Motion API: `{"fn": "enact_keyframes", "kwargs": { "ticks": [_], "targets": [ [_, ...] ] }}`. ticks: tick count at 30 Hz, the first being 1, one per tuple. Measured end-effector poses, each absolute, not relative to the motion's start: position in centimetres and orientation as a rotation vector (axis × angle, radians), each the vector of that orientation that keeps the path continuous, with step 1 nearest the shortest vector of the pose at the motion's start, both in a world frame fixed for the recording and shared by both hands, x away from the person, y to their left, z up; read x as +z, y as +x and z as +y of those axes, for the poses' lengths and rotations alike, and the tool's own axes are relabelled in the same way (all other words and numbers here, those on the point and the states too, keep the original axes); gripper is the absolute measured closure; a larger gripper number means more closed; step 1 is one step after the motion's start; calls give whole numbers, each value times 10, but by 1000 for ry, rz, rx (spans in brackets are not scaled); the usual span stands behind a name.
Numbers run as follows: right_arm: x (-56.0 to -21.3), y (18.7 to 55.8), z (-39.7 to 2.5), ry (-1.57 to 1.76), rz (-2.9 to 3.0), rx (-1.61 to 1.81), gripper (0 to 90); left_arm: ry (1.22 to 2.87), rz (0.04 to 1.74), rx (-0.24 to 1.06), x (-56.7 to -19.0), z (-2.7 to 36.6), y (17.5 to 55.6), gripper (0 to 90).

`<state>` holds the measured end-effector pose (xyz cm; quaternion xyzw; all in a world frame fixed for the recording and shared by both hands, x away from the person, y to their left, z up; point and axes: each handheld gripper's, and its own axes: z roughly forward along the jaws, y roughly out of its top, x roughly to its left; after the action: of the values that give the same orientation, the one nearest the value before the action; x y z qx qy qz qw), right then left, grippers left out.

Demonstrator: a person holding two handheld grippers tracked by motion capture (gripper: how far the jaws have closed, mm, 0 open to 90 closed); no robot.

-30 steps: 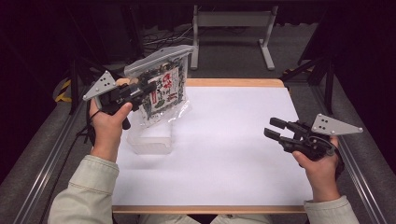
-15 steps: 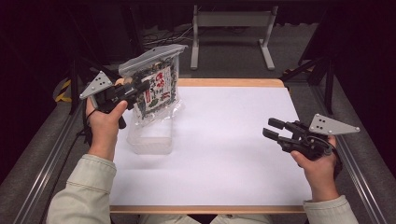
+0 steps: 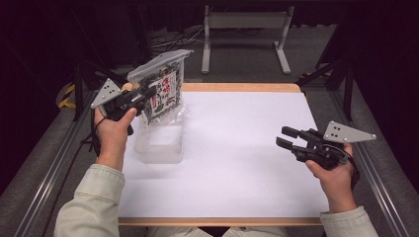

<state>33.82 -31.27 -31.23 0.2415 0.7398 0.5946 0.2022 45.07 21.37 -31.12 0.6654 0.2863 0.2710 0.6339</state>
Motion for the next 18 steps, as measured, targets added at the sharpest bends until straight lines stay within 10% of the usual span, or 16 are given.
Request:
{"fn": "enact_keyframes", "kwargs": {
  "ticks": [18],
  "targets": [
    [-316, 340, -311, 682, 2082, 1696, 572, 1537, 658, 593, -328, 218, 447, 723]
  ]
}}
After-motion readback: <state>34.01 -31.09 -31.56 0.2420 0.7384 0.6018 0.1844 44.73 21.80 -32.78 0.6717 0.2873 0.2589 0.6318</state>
